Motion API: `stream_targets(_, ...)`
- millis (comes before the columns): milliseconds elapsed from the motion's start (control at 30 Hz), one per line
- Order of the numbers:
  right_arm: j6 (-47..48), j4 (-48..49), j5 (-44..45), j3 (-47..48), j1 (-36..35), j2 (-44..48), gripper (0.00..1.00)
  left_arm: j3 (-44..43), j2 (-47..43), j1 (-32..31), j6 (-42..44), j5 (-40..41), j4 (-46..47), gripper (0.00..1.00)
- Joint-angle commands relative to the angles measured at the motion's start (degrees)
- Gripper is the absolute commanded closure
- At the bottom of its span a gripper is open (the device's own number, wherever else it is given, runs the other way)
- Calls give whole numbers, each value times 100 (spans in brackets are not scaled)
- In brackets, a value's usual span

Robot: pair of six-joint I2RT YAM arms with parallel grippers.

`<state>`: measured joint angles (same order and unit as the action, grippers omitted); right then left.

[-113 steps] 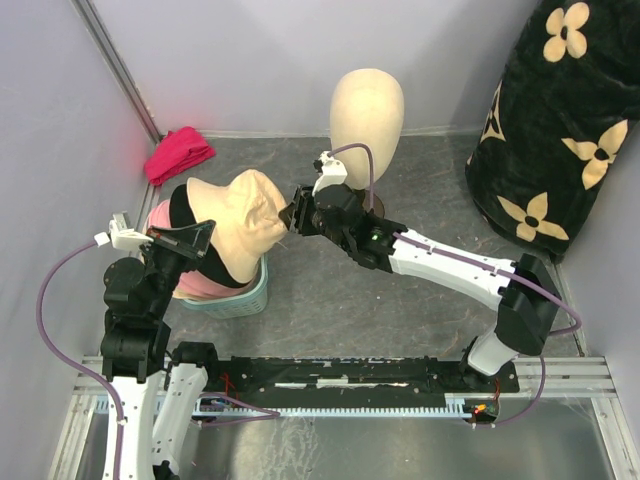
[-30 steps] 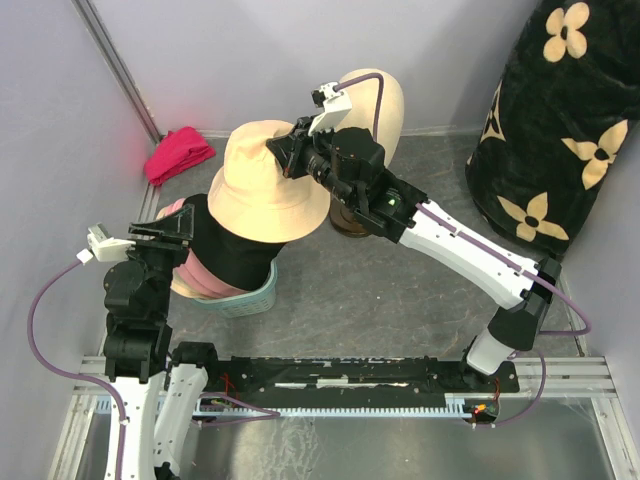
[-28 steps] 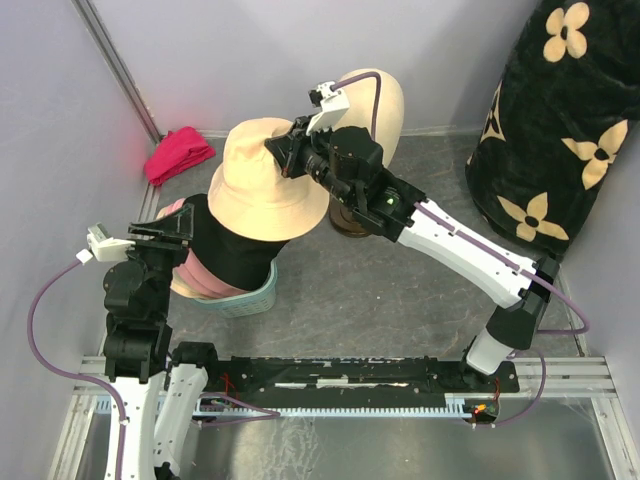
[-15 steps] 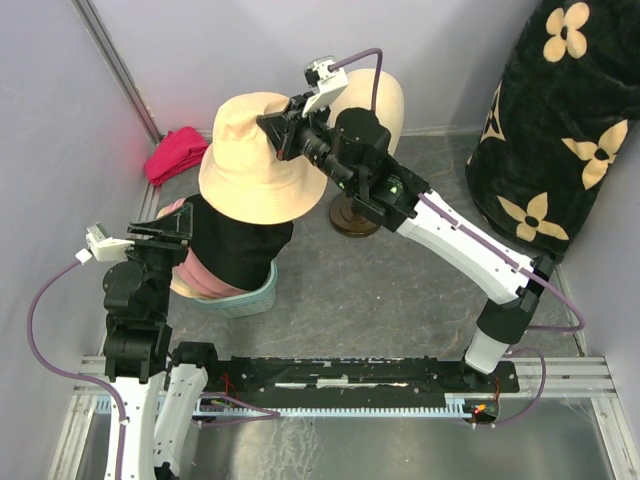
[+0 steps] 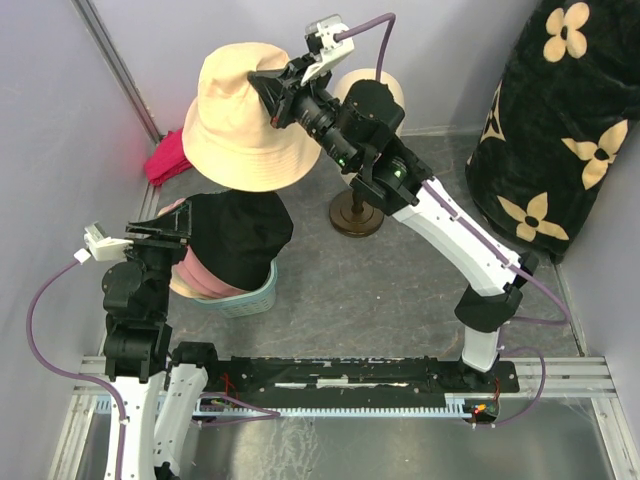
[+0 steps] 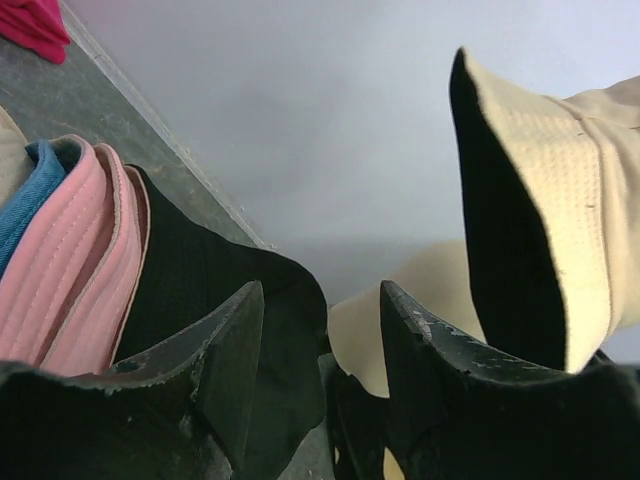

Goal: Stack the hats
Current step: Pick up the hat from the bin.

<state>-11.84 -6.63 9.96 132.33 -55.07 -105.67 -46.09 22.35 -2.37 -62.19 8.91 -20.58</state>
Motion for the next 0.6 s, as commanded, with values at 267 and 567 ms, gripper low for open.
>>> stream_targets(267, 654, 418, 20, 1200, 371, -155, 98, 150, 73, 13, -191, 33, 459, 43)
stream_targets(567, 901, 577, 40, 1606, 725, -244, 98, 179, 125, 12, -207, 18, 549, 43)
